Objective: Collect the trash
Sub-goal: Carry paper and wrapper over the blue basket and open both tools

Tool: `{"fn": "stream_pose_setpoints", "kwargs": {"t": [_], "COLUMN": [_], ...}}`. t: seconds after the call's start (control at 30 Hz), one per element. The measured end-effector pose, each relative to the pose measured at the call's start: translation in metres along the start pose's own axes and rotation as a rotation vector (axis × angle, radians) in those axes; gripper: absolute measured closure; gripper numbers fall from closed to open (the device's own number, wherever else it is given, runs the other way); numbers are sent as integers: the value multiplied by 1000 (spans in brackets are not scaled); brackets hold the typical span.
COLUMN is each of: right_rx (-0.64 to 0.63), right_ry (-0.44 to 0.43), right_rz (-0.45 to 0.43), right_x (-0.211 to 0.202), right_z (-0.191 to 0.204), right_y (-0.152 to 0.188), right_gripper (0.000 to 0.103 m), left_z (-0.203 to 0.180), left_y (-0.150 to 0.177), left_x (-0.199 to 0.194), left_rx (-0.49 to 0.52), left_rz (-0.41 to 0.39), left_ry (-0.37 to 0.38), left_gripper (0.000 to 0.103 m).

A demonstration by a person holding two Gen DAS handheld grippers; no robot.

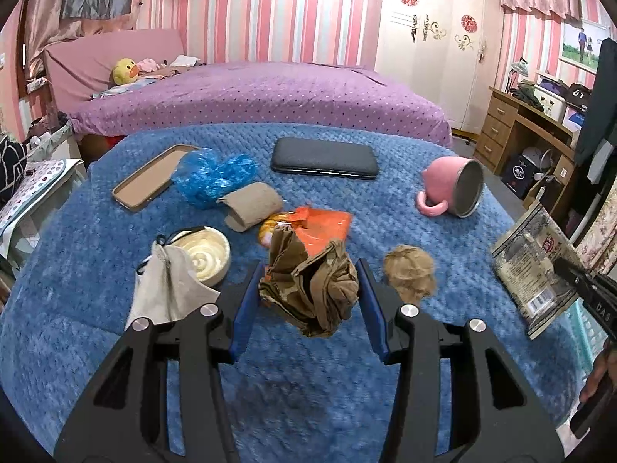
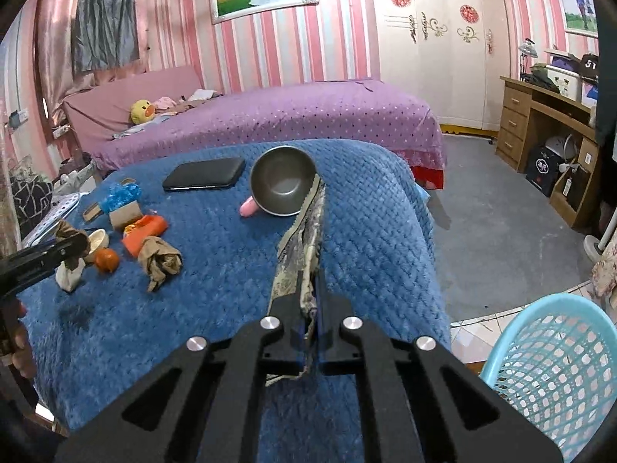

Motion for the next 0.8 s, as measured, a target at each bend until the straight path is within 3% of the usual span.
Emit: {"fn": "stream_pose_setpoints", "kwargs": {"t": [0.27,0.6,0.8], "right_rx": [17,73,89], "right_ry": [20,172,264], "right_rz": [-53,-71,-39], "right_x": [-42,-92,-104], "right_z": [-41,-159,-223], "right_y": [-10,2,29], "right_gripper": [99,99,99], "left_z": [-53,-166,-232], "left_y": [-15,-7,12], "left_x": [-20,-22,-12], "left_rx": [57,114,148], "left_rz": [-42,-48,-35], "left_ry": [37,152,224], "left_gripper": [56,56,56]}}
Point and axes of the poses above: each gripper's, at about its wrist camera, not at the fingertips, and x roughly the way its jaws point, z to its left, y to its underside, the point moved 6 cm from there along x, roughly the way its jaws point, and after that the axes turned 12 degrees about y, right-handed, at the moved point
